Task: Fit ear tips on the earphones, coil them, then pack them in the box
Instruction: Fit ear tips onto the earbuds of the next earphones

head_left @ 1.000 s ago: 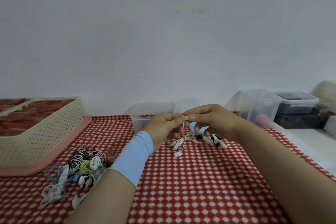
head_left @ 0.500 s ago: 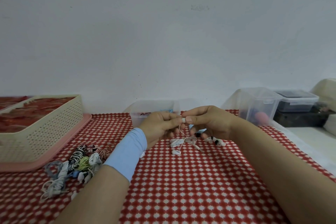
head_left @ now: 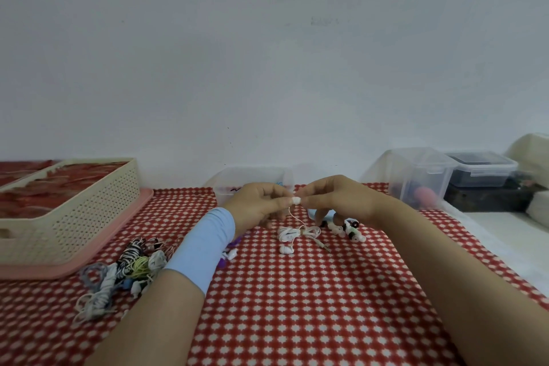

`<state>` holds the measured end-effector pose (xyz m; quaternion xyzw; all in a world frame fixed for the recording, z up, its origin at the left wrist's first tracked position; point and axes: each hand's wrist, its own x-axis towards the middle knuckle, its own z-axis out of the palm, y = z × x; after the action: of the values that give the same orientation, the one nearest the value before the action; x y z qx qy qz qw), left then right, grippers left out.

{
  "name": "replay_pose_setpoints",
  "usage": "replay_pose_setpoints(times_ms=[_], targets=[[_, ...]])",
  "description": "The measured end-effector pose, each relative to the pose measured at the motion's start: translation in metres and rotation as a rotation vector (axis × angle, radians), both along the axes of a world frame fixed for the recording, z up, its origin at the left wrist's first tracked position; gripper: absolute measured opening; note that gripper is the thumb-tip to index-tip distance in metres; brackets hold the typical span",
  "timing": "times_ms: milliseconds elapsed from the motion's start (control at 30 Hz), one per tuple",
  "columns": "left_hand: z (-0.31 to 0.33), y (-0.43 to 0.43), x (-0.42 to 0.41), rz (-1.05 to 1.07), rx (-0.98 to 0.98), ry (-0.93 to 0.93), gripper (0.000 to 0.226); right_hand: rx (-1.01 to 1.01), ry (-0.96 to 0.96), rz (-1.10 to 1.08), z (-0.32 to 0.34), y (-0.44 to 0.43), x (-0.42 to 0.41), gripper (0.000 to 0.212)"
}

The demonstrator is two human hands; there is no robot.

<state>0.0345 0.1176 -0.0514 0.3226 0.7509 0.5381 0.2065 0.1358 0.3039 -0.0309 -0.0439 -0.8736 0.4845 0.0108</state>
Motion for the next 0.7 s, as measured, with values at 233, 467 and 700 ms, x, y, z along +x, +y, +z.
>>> replay_pose_setpoints(times_ms=[233, 467, 700], targets=[[0.002, -0.010, 0.007, -0.033, -0.372, 0.309, 0.012, 0.712, -0.134, 0.097, -0.019, -0.026, -0.015, 0.035], [-0.004, -0.011, 0.018, -0.046, -0.535, 0.351, 0.058, 0.674, -0.045, -0.046, -0.016, -0.034, -0.012, 0.021], [0.032, -0.026, -0.005, 0.119, -0.310, 0.413, 0.008, 0.441, 0.054, -0.099, 0.016, -0.041, -0.029, 0.007]])
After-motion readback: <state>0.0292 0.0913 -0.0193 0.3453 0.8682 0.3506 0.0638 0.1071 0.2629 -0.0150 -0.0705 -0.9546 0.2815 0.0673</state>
